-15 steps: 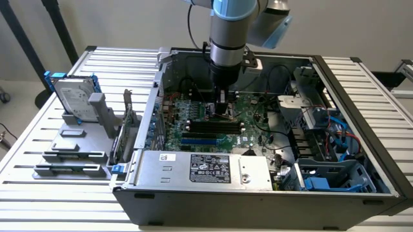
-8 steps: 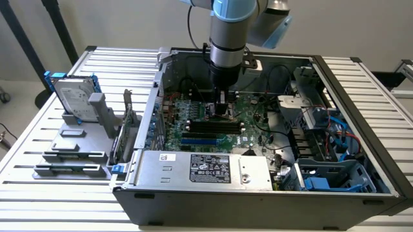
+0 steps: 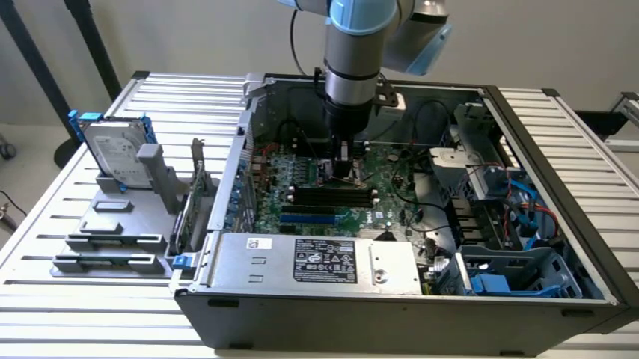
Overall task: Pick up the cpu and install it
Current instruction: 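Place the cpu into insertion slot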
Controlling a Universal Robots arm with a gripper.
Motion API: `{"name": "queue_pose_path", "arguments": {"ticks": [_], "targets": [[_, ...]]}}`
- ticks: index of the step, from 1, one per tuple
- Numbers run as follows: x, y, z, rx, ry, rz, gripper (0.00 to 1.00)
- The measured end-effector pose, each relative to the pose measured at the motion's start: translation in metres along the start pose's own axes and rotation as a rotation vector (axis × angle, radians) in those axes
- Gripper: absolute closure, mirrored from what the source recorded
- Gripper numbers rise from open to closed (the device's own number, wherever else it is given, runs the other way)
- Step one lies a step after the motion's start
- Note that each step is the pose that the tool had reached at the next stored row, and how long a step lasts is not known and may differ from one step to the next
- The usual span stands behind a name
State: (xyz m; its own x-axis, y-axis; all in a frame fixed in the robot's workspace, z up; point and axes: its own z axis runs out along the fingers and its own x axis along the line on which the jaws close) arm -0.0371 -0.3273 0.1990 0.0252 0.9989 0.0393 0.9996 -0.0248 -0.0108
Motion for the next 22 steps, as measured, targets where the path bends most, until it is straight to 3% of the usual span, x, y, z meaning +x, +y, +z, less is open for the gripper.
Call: {"name": "queue_pose_path", "arguments": {"ticks": [13, 15, 16, 22], "targets": [[0.0002, 0.0000, 0.0015, -0.0005, -0.0014, 0.006, 0.45], [0.0003, 0.0000, 0.0015, -0.0004, -0.0015, 0.007, 0.44], [0.0003, 0.0000, 0.0015, -0.0004, -0.0015, 0.008, 0.38], [0.0006, 0.0000, 0.0011, -0.0005, -0.0015, 0.013, 0.38]]}}
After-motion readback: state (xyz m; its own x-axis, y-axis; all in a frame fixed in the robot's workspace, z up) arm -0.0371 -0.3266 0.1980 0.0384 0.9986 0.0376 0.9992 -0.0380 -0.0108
